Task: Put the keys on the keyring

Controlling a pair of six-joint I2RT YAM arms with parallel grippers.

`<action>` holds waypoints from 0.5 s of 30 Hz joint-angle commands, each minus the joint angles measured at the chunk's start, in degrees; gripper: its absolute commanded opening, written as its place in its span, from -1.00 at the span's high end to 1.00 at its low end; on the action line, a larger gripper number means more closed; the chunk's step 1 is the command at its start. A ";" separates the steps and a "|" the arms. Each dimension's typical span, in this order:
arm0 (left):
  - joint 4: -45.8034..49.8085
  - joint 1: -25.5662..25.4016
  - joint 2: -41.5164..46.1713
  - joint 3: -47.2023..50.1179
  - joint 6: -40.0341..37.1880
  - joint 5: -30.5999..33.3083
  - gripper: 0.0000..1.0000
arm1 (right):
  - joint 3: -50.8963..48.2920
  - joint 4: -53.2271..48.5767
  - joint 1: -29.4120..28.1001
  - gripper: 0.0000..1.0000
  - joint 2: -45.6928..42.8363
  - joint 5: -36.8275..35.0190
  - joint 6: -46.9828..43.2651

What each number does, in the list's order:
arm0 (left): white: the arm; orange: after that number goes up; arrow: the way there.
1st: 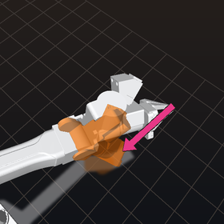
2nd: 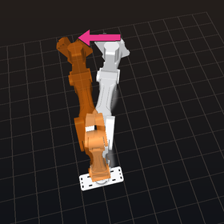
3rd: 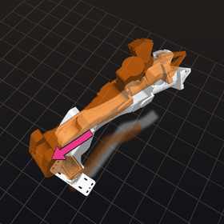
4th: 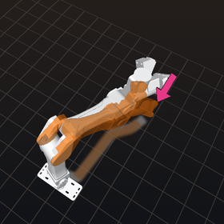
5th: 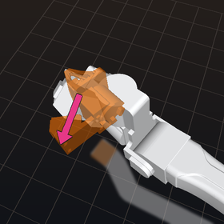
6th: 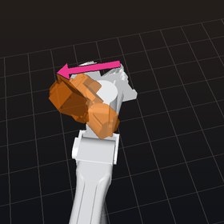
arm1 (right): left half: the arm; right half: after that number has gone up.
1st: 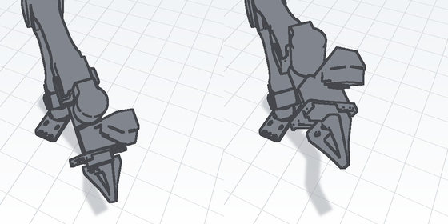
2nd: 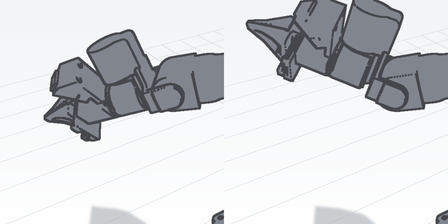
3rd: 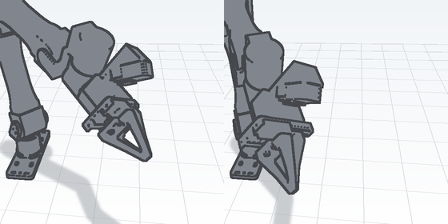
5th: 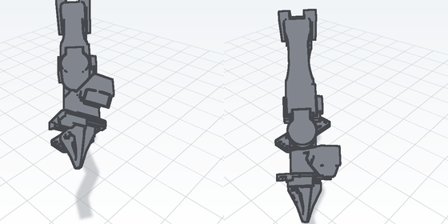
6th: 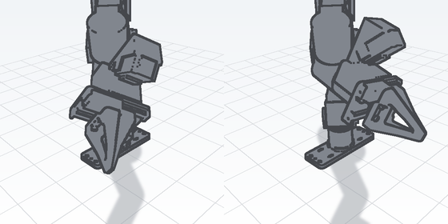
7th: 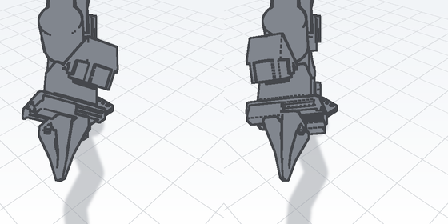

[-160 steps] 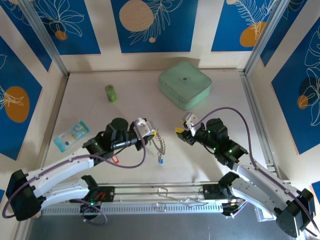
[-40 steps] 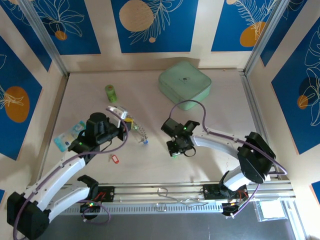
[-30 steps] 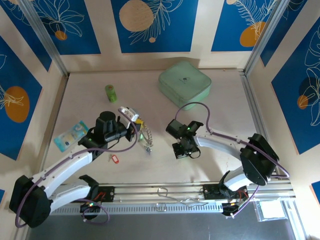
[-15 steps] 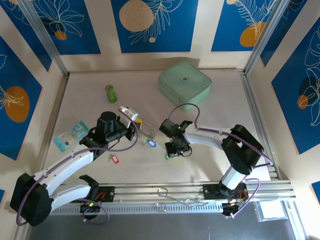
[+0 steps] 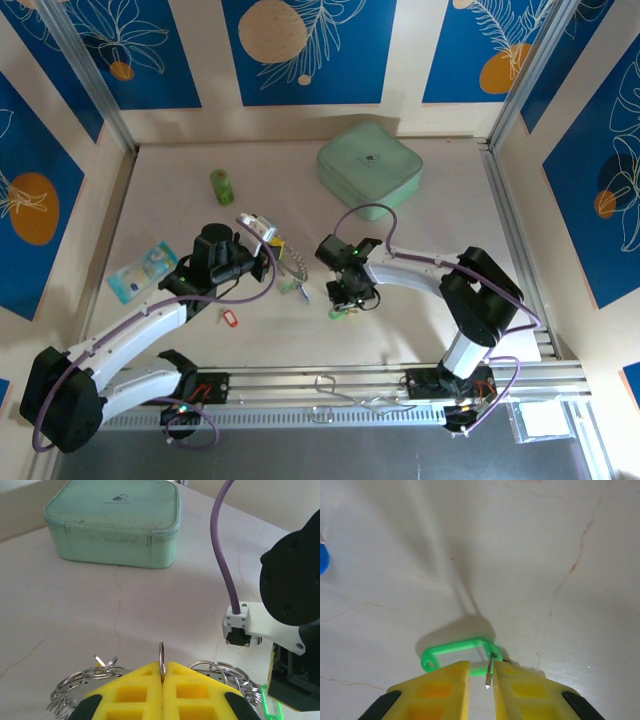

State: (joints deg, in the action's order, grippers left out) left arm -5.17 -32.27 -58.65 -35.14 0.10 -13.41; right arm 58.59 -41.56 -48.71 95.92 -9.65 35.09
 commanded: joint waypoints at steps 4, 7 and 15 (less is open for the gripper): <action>-2.72 -0.20 1.35 -0.47 0.60 0.09 1.00 | 1.05 -2.30 0.54 0.64 1.15 0.68 -0.81; -2.57 -0.25 1.44 -0.61 0.52 0.05 1.00 | 1.18 -2.52 0.70 0.64 1.69 0.64 -0.89; -1.86 -0.25 1.78 -0.95 0.25 0.31 1.00 | 2.75 -3.94 0.29 0.39 0.68 0.07 -1.34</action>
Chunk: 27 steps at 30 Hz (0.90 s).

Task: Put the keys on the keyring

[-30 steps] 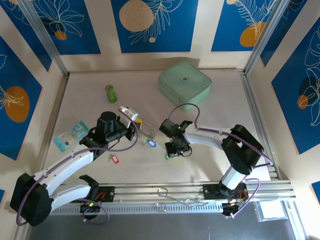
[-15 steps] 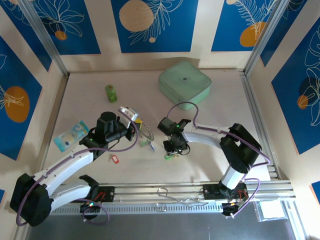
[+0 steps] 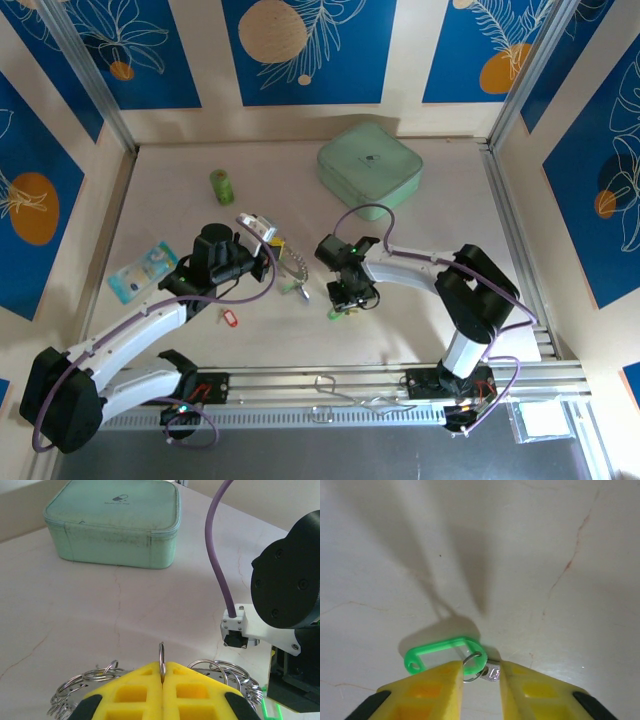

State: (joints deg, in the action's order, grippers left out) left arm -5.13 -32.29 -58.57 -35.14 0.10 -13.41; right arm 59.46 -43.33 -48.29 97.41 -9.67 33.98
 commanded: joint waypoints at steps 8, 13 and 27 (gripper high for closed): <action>-1.48 -0.23 2.48 -0.84 0.08 0.74 1.00 | 3.25 -2.73 -1.01 0.30 1.49 -0.17 -0.93; -0.85 -0.23 3.08 -0.82 -0.10 0.88 1.00 | 3.80 -2.88 -1.44 0.40 2.88 0.00 -1.02; -1.03 -0.18 3.02 -1.01 -0.35 0.93 1.00 | 4.25 -4.78 -1.45 0.63 3.76 -1.47 -0.97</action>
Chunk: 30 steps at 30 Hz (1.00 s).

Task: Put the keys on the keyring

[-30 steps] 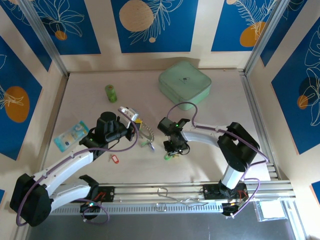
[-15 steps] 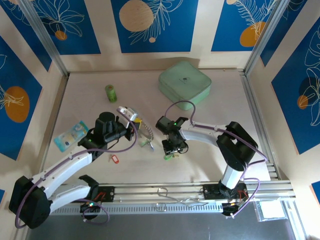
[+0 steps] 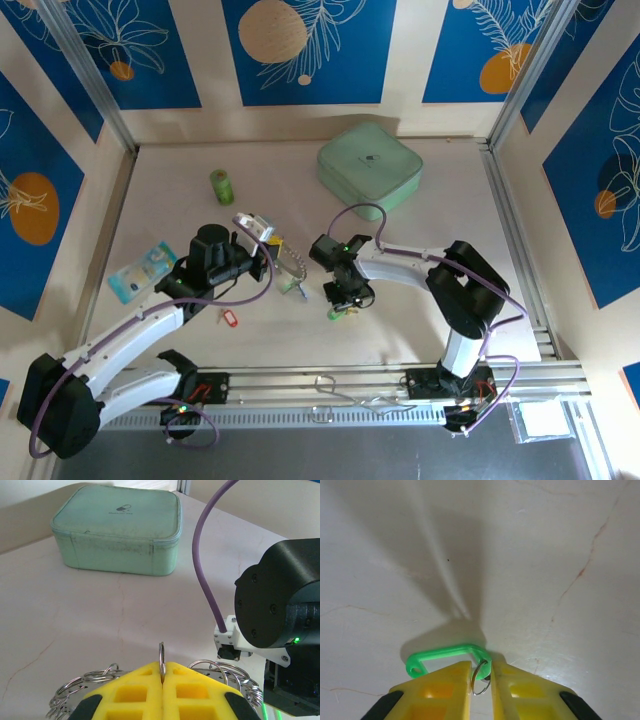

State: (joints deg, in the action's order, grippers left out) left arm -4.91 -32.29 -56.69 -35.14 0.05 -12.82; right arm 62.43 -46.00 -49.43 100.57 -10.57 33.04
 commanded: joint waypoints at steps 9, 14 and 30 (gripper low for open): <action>-1.16 -0.23 1.23 -1.08 -0.27 0.34 1.00 | 1.70 -2.70 -0.32 0.67 1.02 -0.86 -0.42; -1.25 -0.23 1.16 -0.99 -0.23 0.28 1.00 | 1.90 -3.05 -0.40 0.69 1.34 -1.14 -0.43; -1.16 -0.22 1.14 -1.18 -0.32 0.15 1.00 | 2.43 -3.75 -0.39 0.75 1.29 -1.65 -0.69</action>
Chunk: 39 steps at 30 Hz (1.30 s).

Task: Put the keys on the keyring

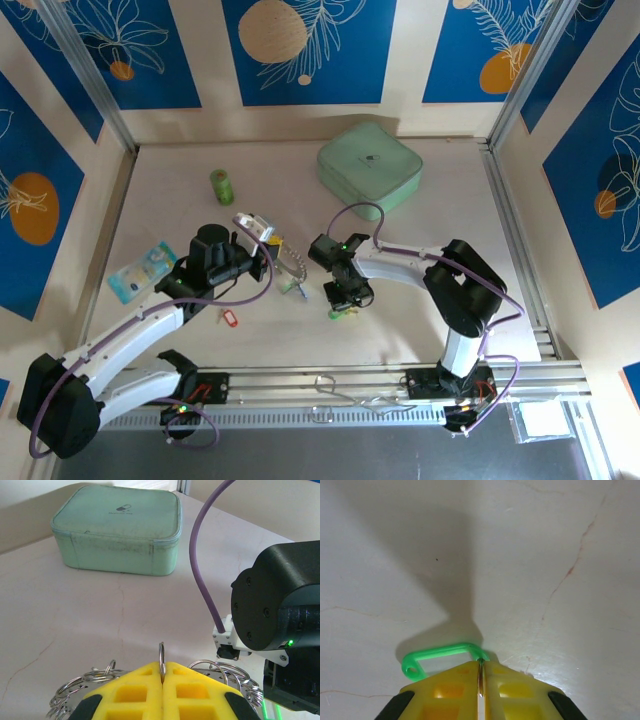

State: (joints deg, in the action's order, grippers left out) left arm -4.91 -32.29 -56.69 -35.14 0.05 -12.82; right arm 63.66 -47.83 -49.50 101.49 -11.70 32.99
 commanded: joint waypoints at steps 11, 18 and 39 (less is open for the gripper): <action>-0.98 -0.22 1.31 -1.17 -0.32 0.07 1.00 | 1.20 -2.22 -0.34 0.78 0.90 -0.51 -0.74; -0.83 -0.23 1.48 -1.17 -0.36 0.16 1.00 | 1.12 -2.49 -0.15 0.81 1.34 -0.51 -0.91; -0.54 -0.23 1.46 -1.45 -0.49 0.34 1.00 | 1.03 -2.33 -0.16 0.83 1.51 0.19 -1.17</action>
State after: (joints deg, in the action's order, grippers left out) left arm -4.67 -32.27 -56.69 -35.14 -0.12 -12.82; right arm 63.77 -48.75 -49.50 101.65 -11.81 32.36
